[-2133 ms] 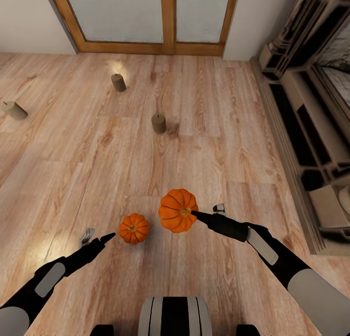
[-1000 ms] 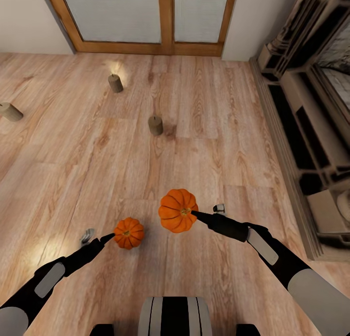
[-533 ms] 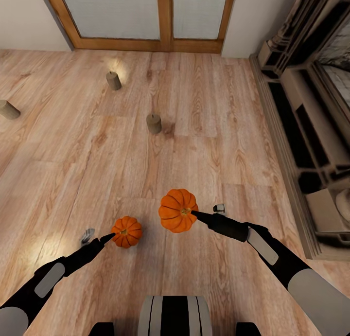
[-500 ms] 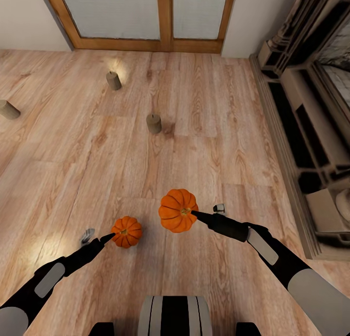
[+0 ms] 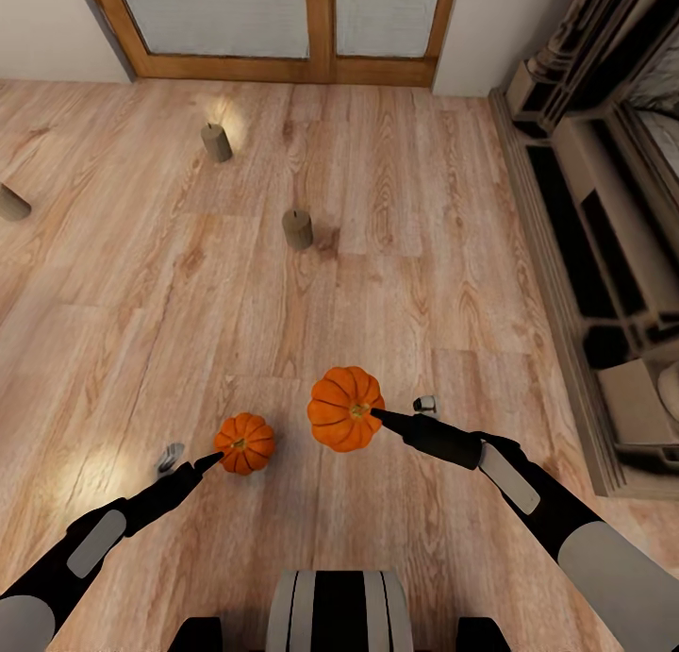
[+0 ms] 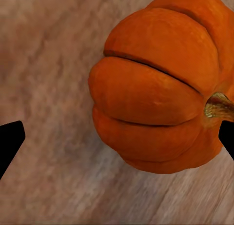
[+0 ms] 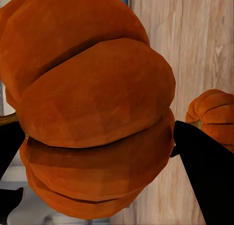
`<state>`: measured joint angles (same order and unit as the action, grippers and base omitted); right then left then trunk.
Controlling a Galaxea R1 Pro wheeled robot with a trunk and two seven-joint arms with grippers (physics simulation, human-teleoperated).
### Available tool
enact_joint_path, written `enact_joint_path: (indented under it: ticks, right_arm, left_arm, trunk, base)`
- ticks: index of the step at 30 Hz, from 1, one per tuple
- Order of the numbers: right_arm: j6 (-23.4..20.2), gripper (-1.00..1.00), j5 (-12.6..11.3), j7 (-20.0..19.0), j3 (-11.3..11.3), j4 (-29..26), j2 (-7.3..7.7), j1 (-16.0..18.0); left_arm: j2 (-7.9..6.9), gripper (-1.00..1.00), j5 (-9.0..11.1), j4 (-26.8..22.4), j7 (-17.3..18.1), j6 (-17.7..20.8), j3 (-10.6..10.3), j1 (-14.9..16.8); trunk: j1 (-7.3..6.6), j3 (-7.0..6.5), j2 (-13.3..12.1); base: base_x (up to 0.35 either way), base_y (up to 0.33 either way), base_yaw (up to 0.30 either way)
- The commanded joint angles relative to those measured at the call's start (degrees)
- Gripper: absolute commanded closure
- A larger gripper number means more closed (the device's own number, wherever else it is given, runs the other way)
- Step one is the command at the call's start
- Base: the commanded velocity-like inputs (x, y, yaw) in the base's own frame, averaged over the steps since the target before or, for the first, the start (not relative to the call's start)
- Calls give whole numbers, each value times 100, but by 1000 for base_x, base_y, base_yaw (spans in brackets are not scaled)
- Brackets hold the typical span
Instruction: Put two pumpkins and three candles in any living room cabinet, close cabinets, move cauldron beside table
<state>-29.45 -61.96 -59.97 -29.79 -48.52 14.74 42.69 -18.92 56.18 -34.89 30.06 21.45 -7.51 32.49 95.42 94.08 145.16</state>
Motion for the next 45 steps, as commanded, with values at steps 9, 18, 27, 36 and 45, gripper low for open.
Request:
enact_joint_path:
  ticks: [9, 18, 27, 36, 45]
  right_arm:
    - [-51, 100, -61, 3, -26, 0, 4, 4]
    - [-46, 100, -61, 3, -25, 0, 11, 3]
    - [-47, 100, -61, 3, -27, 0, 11, 5]
    - [-50, 100, -61, 3, -27, 0, 11, 5]
    - [19, 100, -61, -7, -1, 0, 10, 4]
  left_arm:
    - [-6, -100, 60, 0, 0, 27, -22, 2]
    - [0, -100, 60, 0, 0, 26, -22, 2]
    - [-4, -100, 60, 0, 0, 26, -22, 2]
    - [-5, -100, 60, 0, 0, 26, -22, 2]
    - [-6, -100, 60, 0, 0, 26, -14, 2]
  trunk:
    - [7, 69, 5]
    - [7, 69, 5]
    - [7, 69, 5]
    - [7, 69, 5]
    - [7, 69, 5]
  base:
    - [0, 0, 0]
    - [37, -28, 0]
    - [59, -53, 0]
    - [55, -52, 0]
    - [5, -5, 0]
